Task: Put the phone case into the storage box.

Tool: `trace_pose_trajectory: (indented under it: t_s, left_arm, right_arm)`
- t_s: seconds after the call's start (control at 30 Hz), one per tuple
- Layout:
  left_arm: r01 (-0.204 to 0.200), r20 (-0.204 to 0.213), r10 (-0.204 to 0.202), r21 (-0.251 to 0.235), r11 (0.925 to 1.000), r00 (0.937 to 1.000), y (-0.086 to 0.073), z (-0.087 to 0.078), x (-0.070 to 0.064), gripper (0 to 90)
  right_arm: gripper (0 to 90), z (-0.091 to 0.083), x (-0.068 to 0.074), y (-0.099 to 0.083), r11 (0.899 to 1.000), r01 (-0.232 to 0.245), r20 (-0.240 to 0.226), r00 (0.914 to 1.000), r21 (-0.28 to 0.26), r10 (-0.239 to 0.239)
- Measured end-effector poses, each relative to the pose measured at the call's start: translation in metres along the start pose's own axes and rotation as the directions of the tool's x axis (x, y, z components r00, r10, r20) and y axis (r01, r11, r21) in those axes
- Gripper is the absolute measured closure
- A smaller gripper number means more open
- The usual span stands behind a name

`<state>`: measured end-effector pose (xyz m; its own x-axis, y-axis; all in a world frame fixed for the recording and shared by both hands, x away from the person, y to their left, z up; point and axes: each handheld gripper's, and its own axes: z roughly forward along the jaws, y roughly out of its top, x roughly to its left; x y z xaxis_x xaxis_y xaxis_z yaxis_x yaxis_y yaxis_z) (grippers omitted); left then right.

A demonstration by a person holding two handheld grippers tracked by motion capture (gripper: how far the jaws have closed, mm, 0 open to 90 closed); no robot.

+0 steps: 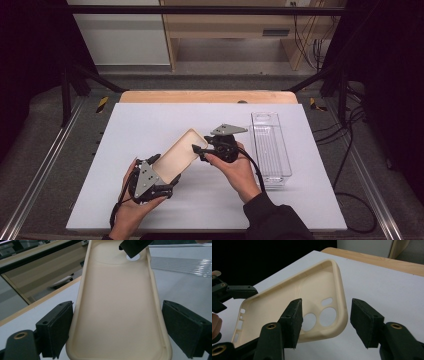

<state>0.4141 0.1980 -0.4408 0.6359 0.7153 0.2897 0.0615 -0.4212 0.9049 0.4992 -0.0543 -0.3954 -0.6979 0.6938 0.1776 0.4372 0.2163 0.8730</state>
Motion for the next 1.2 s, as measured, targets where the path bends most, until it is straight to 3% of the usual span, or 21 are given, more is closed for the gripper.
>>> trace_pose_trajectory:
  t_s: [0.2, 0.7, 1.2]
  left_arm:
    - [-0.013, -0.008, 0.013, -0.002, 0.9999, 0.9999, 0.0, 0.0, -0.001, 11.6]
    - [-0.013, -0.016, 0.013, 0.01, 0.9999, 0.9998, -0.001, 0.001, -0.001, 11.5]
    - [-0.005, -0.02, 0.006, 0.039, 0.9992, 0.9998, -0.004, 0.005, -0.001, 11.4]
  right_arm:
    - [48.2, 0.002, -0.003, -0.003, 0.999, -0.043, -0.03, 0.9986, -0.003, 0.043]
    - [59.8, -0.004, 0.003, -0.001, 0.999, -0.034, -0.041, 0.9986, -0.037, 0.032]
    - [71.5, -0.012, 0.007, 0.001, 0.995, -0.079, -0.055, 0.9956, -0.061, 0.076]
